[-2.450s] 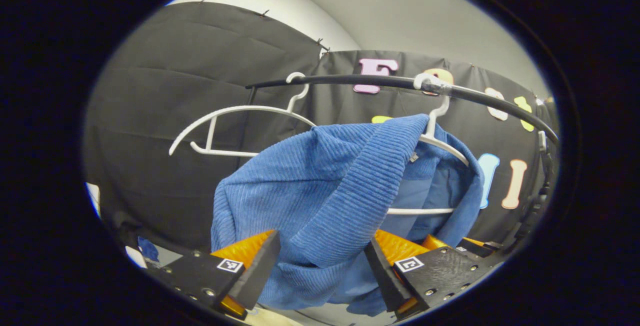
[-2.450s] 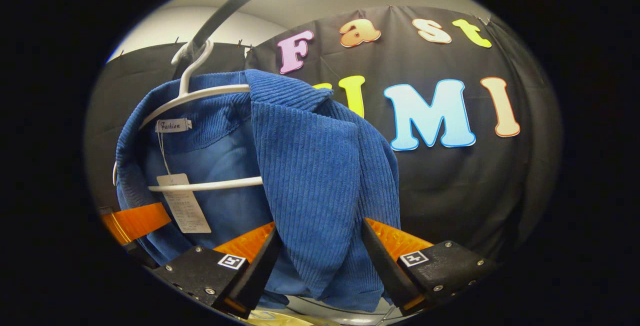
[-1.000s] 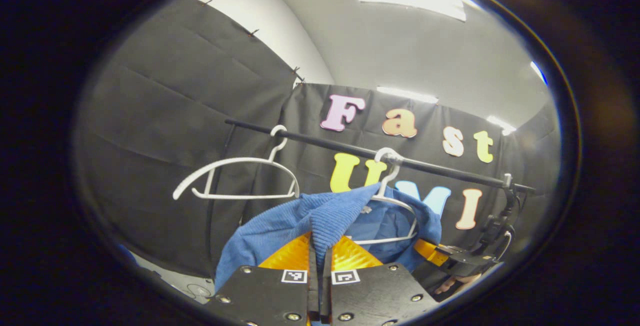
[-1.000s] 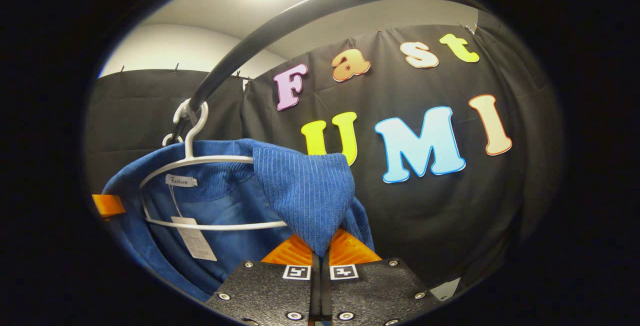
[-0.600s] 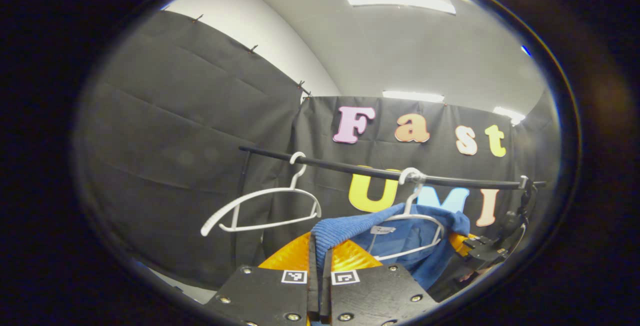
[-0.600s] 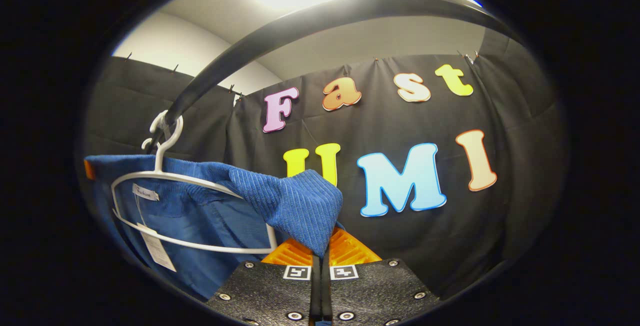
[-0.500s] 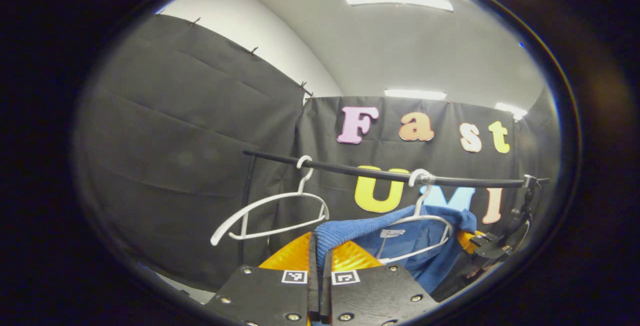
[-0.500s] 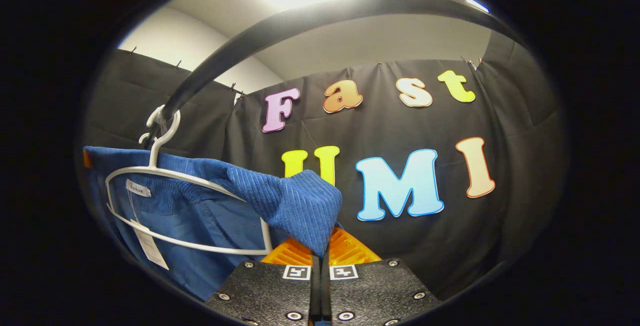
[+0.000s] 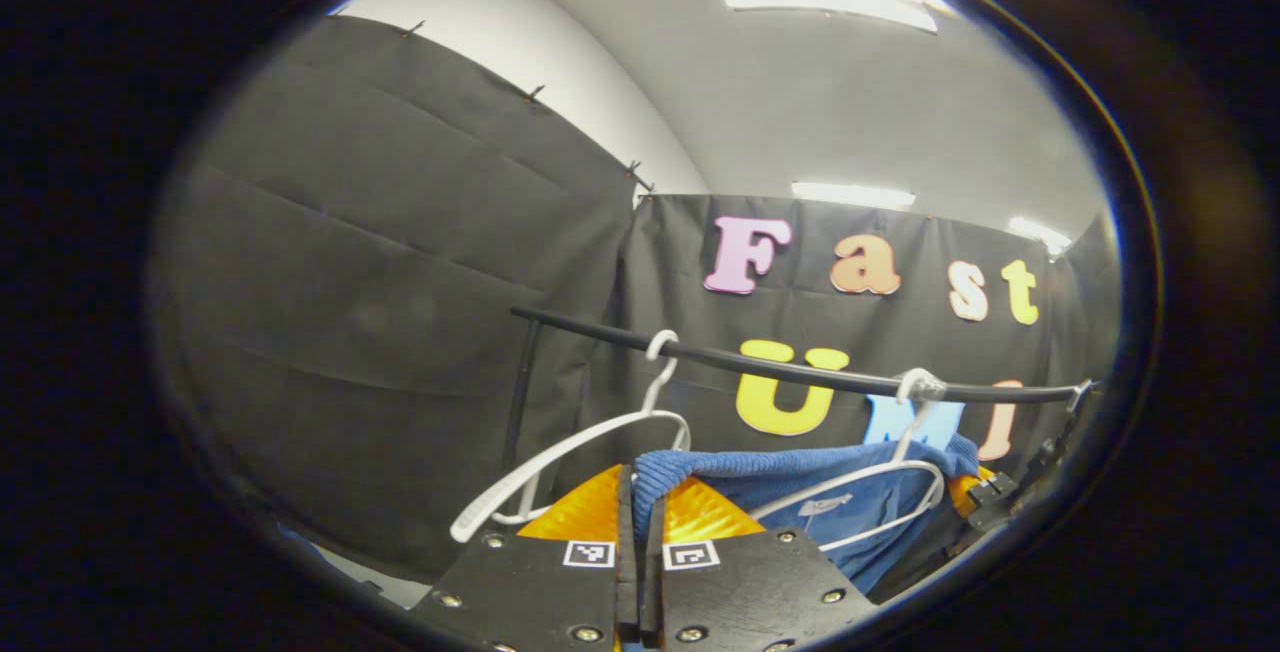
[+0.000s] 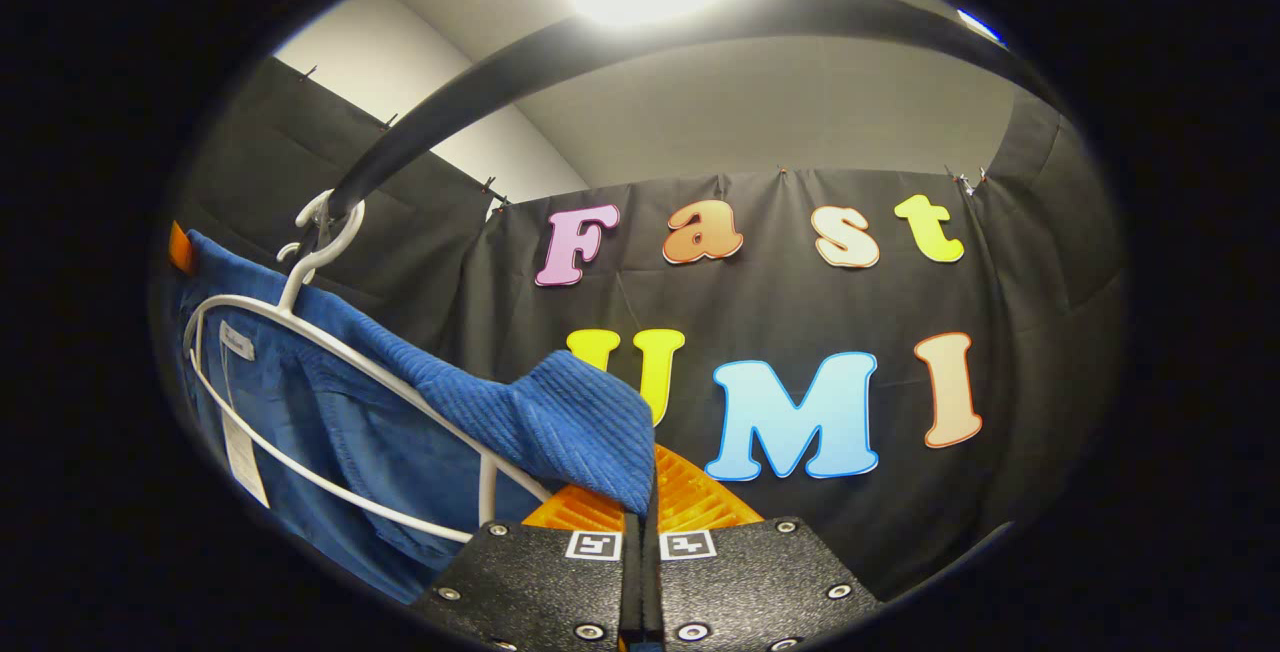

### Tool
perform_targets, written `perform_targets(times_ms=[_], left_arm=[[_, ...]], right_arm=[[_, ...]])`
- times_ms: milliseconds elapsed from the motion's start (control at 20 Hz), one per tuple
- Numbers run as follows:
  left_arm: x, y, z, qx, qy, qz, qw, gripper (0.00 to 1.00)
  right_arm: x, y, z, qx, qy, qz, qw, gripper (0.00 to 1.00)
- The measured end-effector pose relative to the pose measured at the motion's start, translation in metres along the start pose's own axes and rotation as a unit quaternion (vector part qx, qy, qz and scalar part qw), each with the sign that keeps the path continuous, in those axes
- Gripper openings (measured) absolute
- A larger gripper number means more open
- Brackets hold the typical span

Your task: Grasp the clothes on the hanger with both hands and then place them into the laundry hamper below.

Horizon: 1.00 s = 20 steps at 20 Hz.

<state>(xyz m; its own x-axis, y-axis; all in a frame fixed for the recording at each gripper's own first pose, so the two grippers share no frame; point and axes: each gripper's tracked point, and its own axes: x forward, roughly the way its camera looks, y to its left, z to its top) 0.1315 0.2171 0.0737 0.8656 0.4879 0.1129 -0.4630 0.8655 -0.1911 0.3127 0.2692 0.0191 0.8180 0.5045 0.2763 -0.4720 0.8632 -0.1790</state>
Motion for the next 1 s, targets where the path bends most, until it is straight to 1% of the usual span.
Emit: perform_targets(times_ms=[100, 300, 400, 500, 700, 900, 1000], left_arm=[[0.003, 0.011, -0.009, -0.024, 0.018, -0.008, 1.0, 0.02], [0.006, 0.022, -0.031, -0.019, 0.047, -0.019, 0.999, 0.02], [0.003, 0.022, -0.043, -0.027, 0.061, -0.032, 0.997, 0.02], [-0.003, 0.024, -0.049, -0.028, 0.068, -0.044, 0.996, 0.02], [0.006, 0.021, -0.063, -0.009, 0.076, -0.057, 0.995, 0.02], [0.011, 0.02, -0.084, -0.045, 0.086, -0.079, 0.992, 0.02], [0.01, 0.023, -0.097, -0.038, 0.09, -0.082, 0.992, 0.02]], right_arm=[[0.005, 0.005, -0.005, -0.003, 0.005, 0.007, 1.0, 0.0], [0.009, 0.006, -0.007, -0.017, 0.004, 0.003, 1.0, 0.0], [0.007, 0.001, -0.007, -0.018, 0.007, -0.001, 1.0, 0.0], [0.014, -0.008, -0.01, -0.022, 0.004, -0.005, 1.0, 0.0], [0.022, -0.018, -0.004, -0.052, -0.016, -0.014, 0.998, 0.0], [0.029, -0.02, -0.017, -0.076, -0.011, -0.013, 0.997, 0.0], [0.029, -0.021, -0.025, -0.08, -0.008, -0.014, 0.997, 0.0]])
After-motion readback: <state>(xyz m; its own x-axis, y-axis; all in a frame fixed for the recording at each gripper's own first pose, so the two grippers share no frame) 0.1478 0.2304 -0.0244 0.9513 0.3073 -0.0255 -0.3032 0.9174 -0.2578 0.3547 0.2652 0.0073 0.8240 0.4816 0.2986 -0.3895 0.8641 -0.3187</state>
